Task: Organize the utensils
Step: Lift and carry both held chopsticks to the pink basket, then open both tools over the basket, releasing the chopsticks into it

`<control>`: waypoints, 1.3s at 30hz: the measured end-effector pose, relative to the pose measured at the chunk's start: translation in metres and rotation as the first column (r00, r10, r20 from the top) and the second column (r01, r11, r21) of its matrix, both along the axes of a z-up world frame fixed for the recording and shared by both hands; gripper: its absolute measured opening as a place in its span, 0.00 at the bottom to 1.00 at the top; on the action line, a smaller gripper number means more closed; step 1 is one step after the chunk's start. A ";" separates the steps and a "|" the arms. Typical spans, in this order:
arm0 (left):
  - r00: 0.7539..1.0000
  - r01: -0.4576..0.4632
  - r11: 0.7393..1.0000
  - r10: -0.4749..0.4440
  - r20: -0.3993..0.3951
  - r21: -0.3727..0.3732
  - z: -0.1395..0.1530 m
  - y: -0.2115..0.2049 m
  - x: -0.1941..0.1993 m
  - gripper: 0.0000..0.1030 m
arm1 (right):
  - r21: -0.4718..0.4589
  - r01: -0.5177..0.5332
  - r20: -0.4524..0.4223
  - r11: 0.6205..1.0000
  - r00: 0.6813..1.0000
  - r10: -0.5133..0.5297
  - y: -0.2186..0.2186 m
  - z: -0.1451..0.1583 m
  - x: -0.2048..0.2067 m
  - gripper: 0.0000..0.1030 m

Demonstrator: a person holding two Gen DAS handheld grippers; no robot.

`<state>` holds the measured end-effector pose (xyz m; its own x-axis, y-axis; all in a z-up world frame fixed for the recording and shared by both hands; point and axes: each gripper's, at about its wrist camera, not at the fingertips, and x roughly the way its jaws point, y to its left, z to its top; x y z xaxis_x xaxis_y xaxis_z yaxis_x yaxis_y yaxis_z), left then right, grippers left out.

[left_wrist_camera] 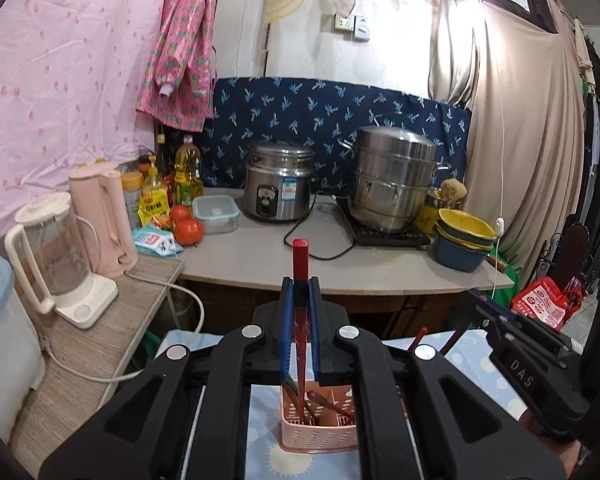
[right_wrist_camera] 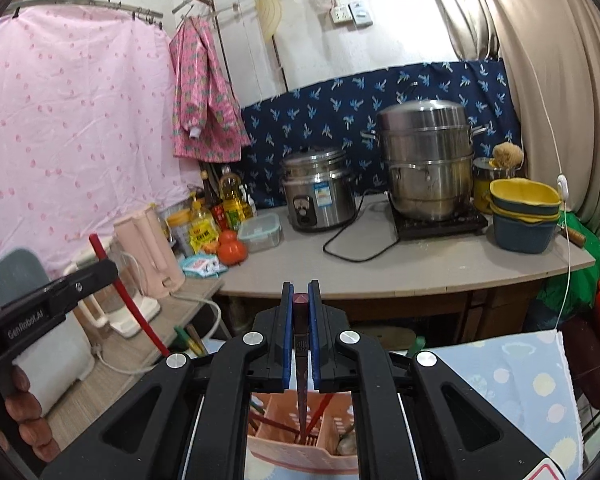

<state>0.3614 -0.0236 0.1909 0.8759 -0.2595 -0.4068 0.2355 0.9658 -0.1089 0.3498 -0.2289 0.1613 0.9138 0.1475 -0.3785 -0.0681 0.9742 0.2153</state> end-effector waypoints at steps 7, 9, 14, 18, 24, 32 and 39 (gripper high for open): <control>0.999 0.000 1.000 0.000 -0.049 -0.004 -0.026 0.002 0.005 0.07 | -0.019 -0.010 -0.057 1.000 0.998 0.009 0.005 -0.029 0.000 0.06; 0.998 -0.003 1.000 0.003 -0.060 -0.007 -0.031 0.003 0.004 0.07 | -0.029 -0.011 -0.063 1.000 0.998 0.009 0.006 -0.033 -0.001 0.07; 0.998 -0.025 0.999 0.027 -0.056 0.035 -0.041 -0.001 -0.004 0.27 | -0.067 0.037 -0.033 0.997 0.999 -0.039 0.007 -0.035 -0.016 0.40; 0.998 -0.053 0.996 0.055 -0.030 0.067 -0.043 -0.004 -0.017 0.51 | -0.081 0.059 -0.004 0.995 0.998 -0.059 0.005 -0.032 -0.035 0.50; 0.999 -0.039 0.995 0.041 -0.025 0.087 -0.042 -0.006 -0.043 0.55 | -0.072 0.056 -0.005 0.996 0.998 -0.057 0.000 -0.029 -0.062 0.53; 0.999 -0.029 0.995 0.032 -0.029 0.097 -0.042 -0.002 -0.085 0.60 | -0.060 0.047 -0.012 0.997 0.999 -0.048 0.002 -0.030 -0.107 0.57; 0.998 -0.012 0.994 0.017 -0.053 0.105 -0.050 0.000 -0.122 0.62 | -0.058 0.036 -0.042 0.998 0.998 -0.038 0.004 -0.040 -0.150 0.57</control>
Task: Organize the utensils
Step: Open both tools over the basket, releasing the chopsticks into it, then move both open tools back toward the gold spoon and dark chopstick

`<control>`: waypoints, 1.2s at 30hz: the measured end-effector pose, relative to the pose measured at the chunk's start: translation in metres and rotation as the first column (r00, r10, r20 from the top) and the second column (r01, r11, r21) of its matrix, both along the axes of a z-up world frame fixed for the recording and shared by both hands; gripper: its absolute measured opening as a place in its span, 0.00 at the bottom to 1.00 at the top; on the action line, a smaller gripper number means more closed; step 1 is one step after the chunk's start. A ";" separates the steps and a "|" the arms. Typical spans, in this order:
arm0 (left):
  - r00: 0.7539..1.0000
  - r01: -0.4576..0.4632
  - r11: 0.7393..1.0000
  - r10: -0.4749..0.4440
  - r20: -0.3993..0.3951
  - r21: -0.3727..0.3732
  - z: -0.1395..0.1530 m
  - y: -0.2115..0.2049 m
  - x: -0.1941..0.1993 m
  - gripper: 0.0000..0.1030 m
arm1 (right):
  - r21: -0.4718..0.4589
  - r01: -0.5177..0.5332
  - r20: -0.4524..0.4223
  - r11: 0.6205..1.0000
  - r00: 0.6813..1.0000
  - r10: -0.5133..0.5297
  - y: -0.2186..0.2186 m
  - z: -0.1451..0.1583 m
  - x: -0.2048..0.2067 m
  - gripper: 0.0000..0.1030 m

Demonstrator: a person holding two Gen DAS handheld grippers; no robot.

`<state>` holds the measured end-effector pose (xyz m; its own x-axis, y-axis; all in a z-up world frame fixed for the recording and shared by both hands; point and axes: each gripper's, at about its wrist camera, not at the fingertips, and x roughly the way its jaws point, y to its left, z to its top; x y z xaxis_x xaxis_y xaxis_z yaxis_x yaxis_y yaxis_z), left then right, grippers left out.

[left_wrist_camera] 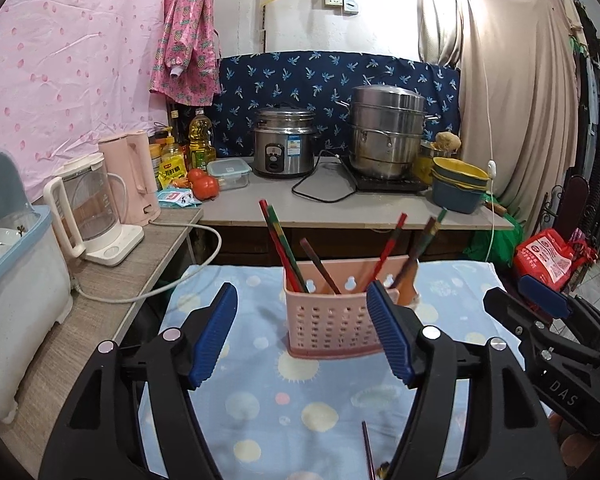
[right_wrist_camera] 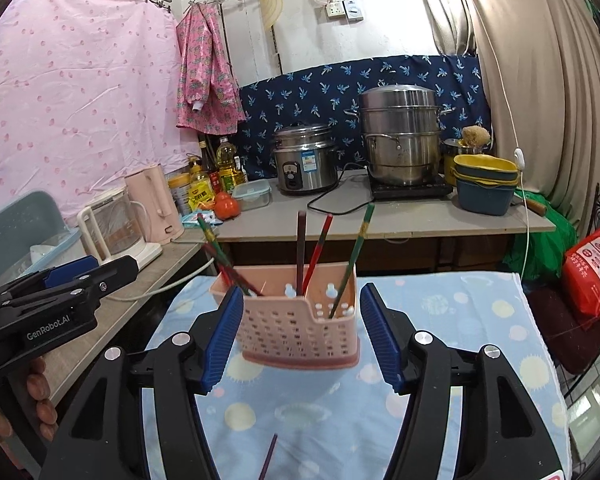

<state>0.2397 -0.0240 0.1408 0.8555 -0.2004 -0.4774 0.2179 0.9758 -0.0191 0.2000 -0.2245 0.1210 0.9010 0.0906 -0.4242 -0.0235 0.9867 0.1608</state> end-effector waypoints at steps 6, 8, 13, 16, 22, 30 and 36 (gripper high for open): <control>0.999 0.009 1.000 -0.009 -0.036 -0.002 -0.017 0.002 -0.030 0.62 | -0.011 0.004 -0.035 1.000 0.999 -0.004 0.001 -0.015 -0.036 0.57; 0.998 0.007 1.000 -0.008 -0.055 -0.008 -0.025 0.004 -0.039 0.62 | -0.012 0.006 -0.045 1.000 0.999 -0.007 0.001 -0.019 -0.046 0.57; 0.995 0.006 1.000 -0.007 -0.101 -0.017 -0.047 0.010 -0.059 0.62 | -0.005 0.007 -0.088 1.000 0.996 -0.007 0.001 -0.036 -0.072 0.57; 0.991 0.002 1.000 -0.005 -0.136 -0.022 -0.062 0.015 -0.071 0.62 | 0.002 0.006 -0.121 1.000 0.993 -0.005 0.001 -0.048 -0.086 0.57; 0.973 -0.007 0.999 0.000 -0.231 -0.031 -0.105 0.024 -0.095 0.62 | 0.011 -0.004 -0.197 1.000 0.980 0.006 0.009 -0.082 -0.112 0.57; 0.941 -0.009 0.999 -0.007 -0.339 -0.045 -0.155 0.027 -0.124 0.62 | 0.006 -0.026 -0.309 1.000 0.951 0.026 0.031 -0.139 -0.135 0.57; 0.918 -0.007 0.999 -0.013 -0.396 -0.048 -0.183 0.024 -0.139 0.62 | 0.047 -0.021 -0.355 0.999 0.934 0.036 0.041 -0.166 -0.138 0.54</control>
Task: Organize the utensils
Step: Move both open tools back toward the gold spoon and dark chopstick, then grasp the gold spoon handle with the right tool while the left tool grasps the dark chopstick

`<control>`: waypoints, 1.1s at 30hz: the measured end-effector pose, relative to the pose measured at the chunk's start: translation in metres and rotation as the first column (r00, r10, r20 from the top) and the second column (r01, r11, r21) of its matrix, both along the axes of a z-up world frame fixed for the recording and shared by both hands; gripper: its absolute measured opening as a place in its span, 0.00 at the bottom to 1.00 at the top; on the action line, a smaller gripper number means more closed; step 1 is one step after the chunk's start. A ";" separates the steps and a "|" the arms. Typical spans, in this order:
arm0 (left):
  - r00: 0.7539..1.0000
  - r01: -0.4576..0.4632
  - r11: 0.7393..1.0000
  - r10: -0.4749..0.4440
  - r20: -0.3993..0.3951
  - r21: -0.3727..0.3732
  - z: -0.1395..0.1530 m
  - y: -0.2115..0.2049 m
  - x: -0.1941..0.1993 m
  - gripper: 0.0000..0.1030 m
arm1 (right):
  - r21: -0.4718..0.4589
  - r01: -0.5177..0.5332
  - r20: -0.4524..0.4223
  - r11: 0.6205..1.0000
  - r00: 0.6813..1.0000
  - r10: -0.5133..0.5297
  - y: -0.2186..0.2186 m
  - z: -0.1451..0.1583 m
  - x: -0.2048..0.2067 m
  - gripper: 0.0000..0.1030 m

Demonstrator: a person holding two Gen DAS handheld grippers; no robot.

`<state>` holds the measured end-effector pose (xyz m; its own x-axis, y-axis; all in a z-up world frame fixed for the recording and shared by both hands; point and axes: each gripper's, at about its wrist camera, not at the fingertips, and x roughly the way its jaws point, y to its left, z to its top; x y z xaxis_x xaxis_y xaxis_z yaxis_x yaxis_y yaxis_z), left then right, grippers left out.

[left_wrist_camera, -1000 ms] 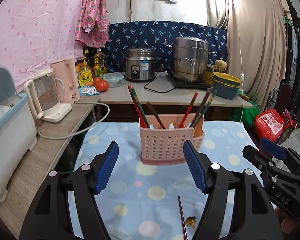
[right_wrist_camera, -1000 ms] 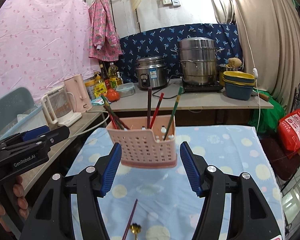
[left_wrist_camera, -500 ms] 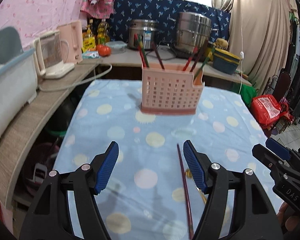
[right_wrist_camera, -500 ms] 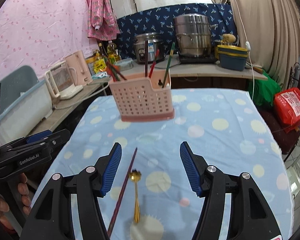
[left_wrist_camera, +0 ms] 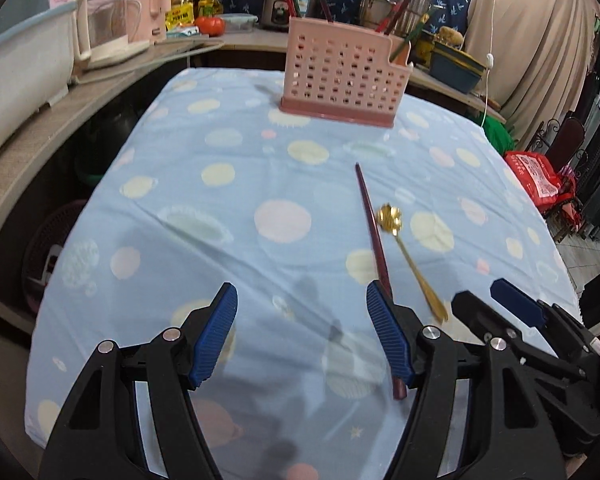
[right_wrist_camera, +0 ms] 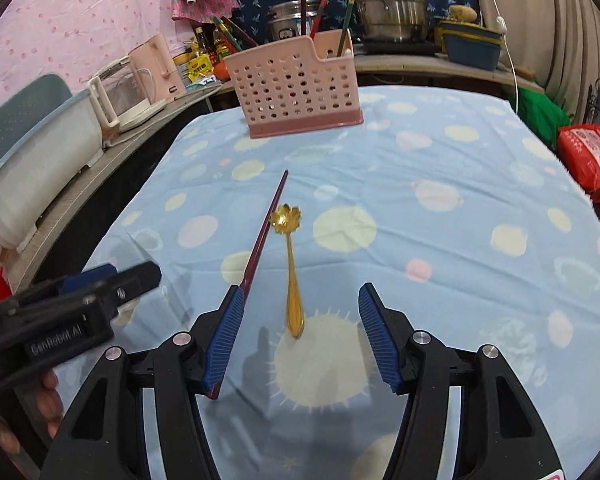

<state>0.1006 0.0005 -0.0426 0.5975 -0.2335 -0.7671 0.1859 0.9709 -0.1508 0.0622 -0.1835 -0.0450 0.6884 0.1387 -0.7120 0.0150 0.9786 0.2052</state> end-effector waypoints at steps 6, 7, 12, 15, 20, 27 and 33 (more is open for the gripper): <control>0.999 0.011 1.000 -0.011 -0.043 -0.007 -0.015 -0.001 -0.007 0.62 | 0.023 0.005 -0.041 1.000 0.999 -0.004 0.002 -0.014 0.006 0.42; 0.999 0.012 1.000 -0.013 -0.046 -0.007 -0.016 -0.001 -0.008 0.62 | 0.031 0.004 -0.050 1.000 0.999 -0.003 0.002 -0.017 0.007 0.38; 0.998 0.008 1.000 -0.009 -0.061 -0.011 -0.021 0.002 -0.008 0.62 | 0.052 0.003 -0.072 0.999 0.997 0.000 0.002 -0.022 0.012 0.27; 0.998 0.008 1.000 -0.009 -0.066 -0.014 -0.022 0.002 -0.010 0.62 | 0.065 0.005 -0.078 0.998 0.997 0.000 0.002 -0.023 0.015 0.22; 0.997 0.018 1.000 -0.019 -0.071 -0.017 -0.023 -0.001 -0.012 0.62 | 0.071 0.009 -0.089 0.997 0.996 -0.002 0.002 -0.027 0.018 0.10; 0.996 0.041 0.999 -0.043 -0.077 -0.025 -0.024 -0.008 -0.016 0.62 | 0.076 0.012 -0.089 0.997 0.996 -0.005 -0.001 -0.028 0.016 0.09; 0.994 0.079 0.996 -0.081 -0.075 -0.034 -0.023 -0.020 -0.022 0.62 | 0.084 0.023 -0.090 0.996 0.996 -0.016 -0.008 -0.028 0.008 0.09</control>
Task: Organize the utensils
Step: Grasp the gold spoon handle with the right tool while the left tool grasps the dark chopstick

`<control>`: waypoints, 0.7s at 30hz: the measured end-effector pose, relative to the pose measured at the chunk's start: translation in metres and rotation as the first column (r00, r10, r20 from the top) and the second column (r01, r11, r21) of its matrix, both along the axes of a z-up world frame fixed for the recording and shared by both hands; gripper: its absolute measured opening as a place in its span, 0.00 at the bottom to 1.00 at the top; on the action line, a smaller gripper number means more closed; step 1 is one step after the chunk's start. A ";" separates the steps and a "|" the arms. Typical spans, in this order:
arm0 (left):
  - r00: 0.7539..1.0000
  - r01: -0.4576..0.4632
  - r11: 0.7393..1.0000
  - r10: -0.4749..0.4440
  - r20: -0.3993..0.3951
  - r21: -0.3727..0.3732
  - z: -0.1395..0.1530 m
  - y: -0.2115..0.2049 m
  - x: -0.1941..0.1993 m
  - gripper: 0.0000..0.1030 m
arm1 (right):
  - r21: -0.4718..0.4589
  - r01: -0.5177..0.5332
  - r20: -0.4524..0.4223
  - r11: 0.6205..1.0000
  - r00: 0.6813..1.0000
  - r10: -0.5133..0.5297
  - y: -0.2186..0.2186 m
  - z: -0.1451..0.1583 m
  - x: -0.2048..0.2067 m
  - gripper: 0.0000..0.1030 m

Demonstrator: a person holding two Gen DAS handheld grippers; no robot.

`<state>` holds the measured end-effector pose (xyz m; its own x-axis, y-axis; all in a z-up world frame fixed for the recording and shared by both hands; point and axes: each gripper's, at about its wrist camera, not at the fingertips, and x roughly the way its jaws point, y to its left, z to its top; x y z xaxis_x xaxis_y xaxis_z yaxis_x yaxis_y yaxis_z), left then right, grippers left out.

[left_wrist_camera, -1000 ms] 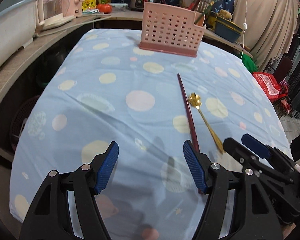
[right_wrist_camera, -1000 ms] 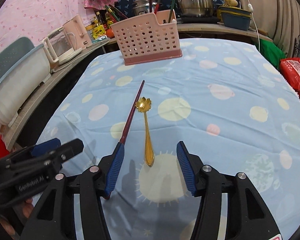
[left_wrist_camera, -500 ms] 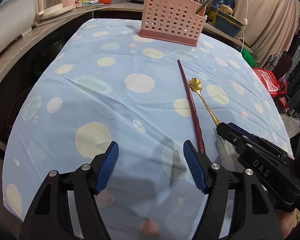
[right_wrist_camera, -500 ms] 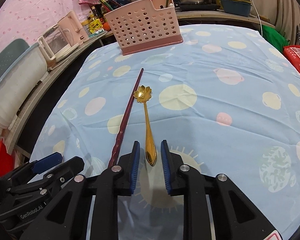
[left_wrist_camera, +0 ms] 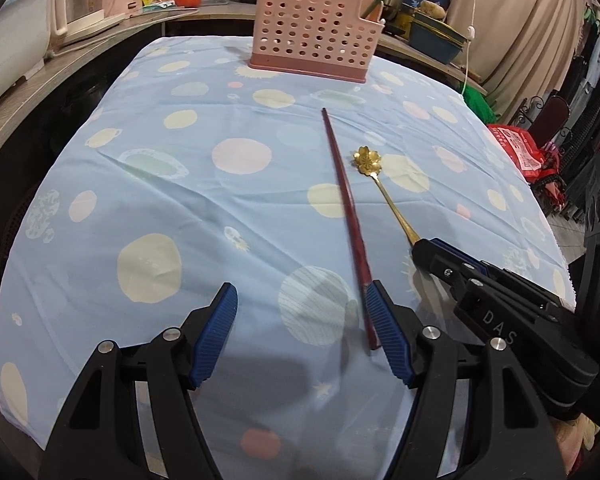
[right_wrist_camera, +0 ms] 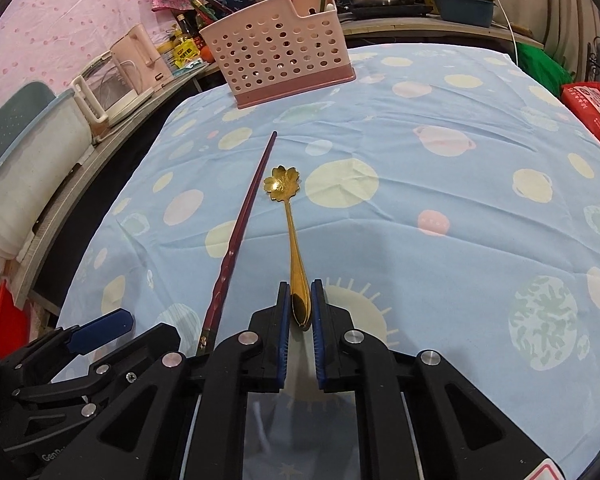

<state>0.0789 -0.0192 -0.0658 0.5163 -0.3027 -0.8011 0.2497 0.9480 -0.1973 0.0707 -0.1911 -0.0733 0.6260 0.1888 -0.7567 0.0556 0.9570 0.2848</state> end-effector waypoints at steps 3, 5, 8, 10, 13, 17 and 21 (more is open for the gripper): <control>1.000 0.021 1.000 -0.021 -0.002 -0.001 -0.001 -0.007 -0.002 0.61 | -0.001 0.005 0.001 1.000 1.000 -0.005 -0.003 0.000 -0.005 0.09; 0.999 0.033 0.999 -0.033 -0.005 -0.001 -0.003 -0.012 -0.003 0.61 | -0.005 0.013 0.003 1.000 1.000 -0.013 -0.005 0.001 -0.009 0.09; 0.999 0.053 0.999 -0.053 -0.006 0.008 -0.008 -0.019 -0.004 0.57 | 0.005 0.026 -0.002 1.000 1.000 -0.026 -0.012 0.001 -0.015 0.09; 0.998 0.063 0.998 -0.064 0.005 0.023 -0.008 -0.023 -0.006 0.56 | 0.001 0.033 -0.003 0.999 0.999 -0.033 -0.015 0.002 -0.018 0.09; 0.998 0.065 0.998 -0.065 0.013 0.028 -0.009 -0.024 -0.007 0.49 | 0.002 0.038 -0.008 0.999 0.999 -0.038 -0.018 0.001 -0.022 0.09; 0.998 0.063 0.998 -0.063 0.011 0.019 -0.009 -0.021 -0.006 0.27 | -0.011 0.032 -0.008 0.999 0.999 -0.032 -0.016 0.001 -0.026 0.09; 0.997 0.076 0.997 -0.076 0.008 0.012 -0.010 -0.020 -0.006 0.10 | -0.001 0.037 -0.005 0.999 0.999 -0.037 -0.018 0.000 -0.029 0.10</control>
